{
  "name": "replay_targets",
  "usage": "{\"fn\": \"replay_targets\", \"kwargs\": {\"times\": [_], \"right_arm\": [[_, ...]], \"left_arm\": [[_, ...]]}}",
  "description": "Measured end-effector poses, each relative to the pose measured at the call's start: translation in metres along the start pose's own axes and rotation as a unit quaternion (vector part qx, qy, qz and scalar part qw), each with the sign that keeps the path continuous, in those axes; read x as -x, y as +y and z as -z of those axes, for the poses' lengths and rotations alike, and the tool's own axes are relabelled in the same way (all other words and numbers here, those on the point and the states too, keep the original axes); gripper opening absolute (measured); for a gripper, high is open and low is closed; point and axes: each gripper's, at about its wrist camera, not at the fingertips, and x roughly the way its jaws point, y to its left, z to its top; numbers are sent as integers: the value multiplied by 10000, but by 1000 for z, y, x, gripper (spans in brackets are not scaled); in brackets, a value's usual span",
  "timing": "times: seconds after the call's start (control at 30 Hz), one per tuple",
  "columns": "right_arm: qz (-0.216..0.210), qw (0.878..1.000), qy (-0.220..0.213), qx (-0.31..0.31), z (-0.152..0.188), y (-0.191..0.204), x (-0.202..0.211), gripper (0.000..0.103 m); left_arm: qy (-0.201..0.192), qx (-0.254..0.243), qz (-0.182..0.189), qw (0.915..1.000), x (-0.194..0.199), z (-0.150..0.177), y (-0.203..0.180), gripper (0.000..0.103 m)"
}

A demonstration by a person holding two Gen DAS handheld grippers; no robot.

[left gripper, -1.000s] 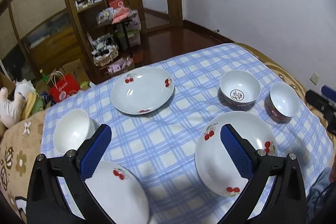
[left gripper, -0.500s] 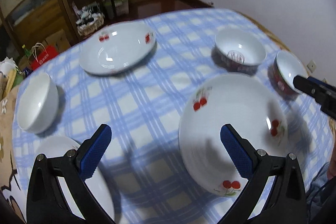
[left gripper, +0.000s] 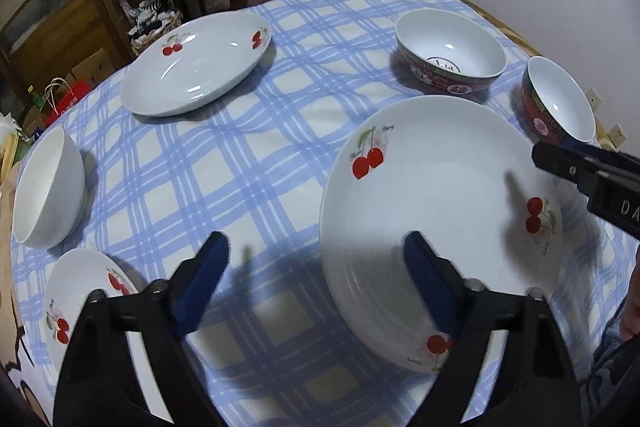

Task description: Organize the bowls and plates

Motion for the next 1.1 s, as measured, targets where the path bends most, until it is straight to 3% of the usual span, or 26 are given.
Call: {"fn": "replay_targets", "kwargs": {"times": [0.07,0.2,0.33,0.37,0.47,0.67,1.1], "right_arm": [[-83,9999,37,-88,0,-2,-1,47],[-88,9997,179,-173,1,-7,-7,45],[-173,9992,320,-146,4,-10,-12,23],[-171,9992,327,-131,4,-10,-13,17],[-179,9992,338,-140,3,-11,-14,10],[-323,9983,403,-283,3,-13,-18,8],[-532,9962,498,-472,5,-18,-25,10]], "left_arm": [[26,25,80,10000,0,-1,0,76],[159,148,208,9995,-6,-1,2,61],[288,366,295,9985,-15,2,7,31],[259,481,373,9978,-16,4,10,30],[286,728,650,9948,-18,4,15,21],[303,779,895,9925,-20,4,16,15],[333,799,1043,9908,-23,5,17,18]]}}
